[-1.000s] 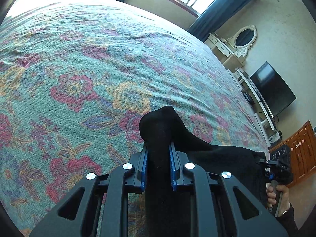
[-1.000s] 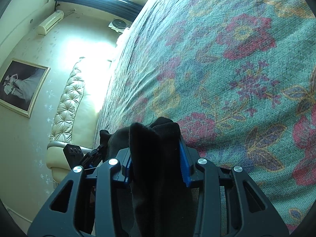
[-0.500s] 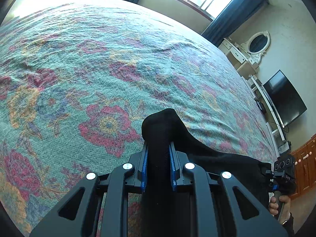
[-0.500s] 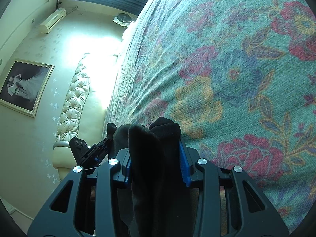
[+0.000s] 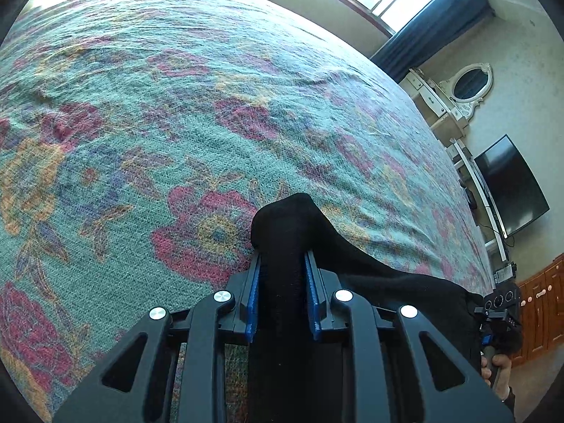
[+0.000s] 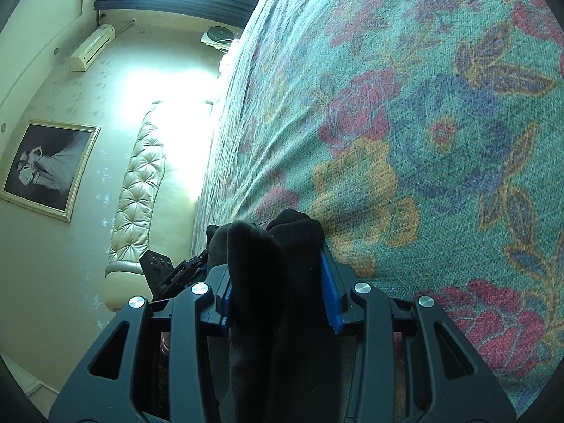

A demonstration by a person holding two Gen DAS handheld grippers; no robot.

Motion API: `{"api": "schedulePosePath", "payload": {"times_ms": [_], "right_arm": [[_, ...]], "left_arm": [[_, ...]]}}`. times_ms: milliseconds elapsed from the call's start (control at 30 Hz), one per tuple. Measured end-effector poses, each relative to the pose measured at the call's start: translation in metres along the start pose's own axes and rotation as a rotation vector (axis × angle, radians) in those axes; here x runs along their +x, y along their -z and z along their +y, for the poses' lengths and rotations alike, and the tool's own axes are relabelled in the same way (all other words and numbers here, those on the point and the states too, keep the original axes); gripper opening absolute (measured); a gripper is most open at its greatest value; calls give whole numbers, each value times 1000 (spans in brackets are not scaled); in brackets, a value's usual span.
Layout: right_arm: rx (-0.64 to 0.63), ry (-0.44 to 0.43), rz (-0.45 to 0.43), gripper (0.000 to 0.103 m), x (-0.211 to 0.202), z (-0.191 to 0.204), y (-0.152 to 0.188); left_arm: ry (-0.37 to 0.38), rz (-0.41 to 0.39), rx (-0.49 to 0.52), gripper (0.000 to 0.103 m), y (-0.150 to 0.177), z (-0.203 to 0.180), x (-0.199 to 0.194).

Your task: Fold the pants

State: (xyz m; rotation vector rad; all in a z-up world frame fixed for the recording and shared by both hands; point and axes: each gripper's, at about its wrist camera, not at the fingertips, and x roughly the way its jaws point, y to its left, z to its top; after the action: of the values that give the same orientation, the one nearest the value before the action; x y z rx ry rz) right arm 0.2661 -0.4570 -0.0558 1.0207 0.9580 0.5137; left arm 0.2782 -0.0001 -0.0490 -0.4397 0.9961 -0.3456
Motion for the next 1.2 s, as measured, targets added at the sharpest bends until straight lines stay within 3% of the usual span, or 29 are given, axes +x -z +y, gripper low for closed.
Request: {"api": "schedulePosePath", "payload": {"times_ms": [267,367,600,700,833,967,1033,1100,1200], "right_arm": [[53,-69,-34,70,-30,-8,17],[50,-47,-15,73,-47,-12,35],[20,-62,88,79,-53,-12,90],[0,-64,94,83,-51,-7,103],[-32,-31,106,83,-46,-1,110],[-65,12,124,76,-44,4,116],[-72,25,129,72,-44,4,118],[-68,23,126,66,-45,1,119],[-54,12,121,60,-50,-6,116]], "left_arm": [[117,-20,-76,35,18,28,-32],[155,-14,-129,42,39,44,-53],[190,15,-224,44,102,65,-92],[204,29,-241,44,123,61,-100],[221,21,-274,44,137,52,-103],[288,37,-313,44,143,41,-101],[305,29,-282,59,144,32,-102],[323,20,-274,64,143,28,-100],[386,5,-351,75,140,34,-97]]}}
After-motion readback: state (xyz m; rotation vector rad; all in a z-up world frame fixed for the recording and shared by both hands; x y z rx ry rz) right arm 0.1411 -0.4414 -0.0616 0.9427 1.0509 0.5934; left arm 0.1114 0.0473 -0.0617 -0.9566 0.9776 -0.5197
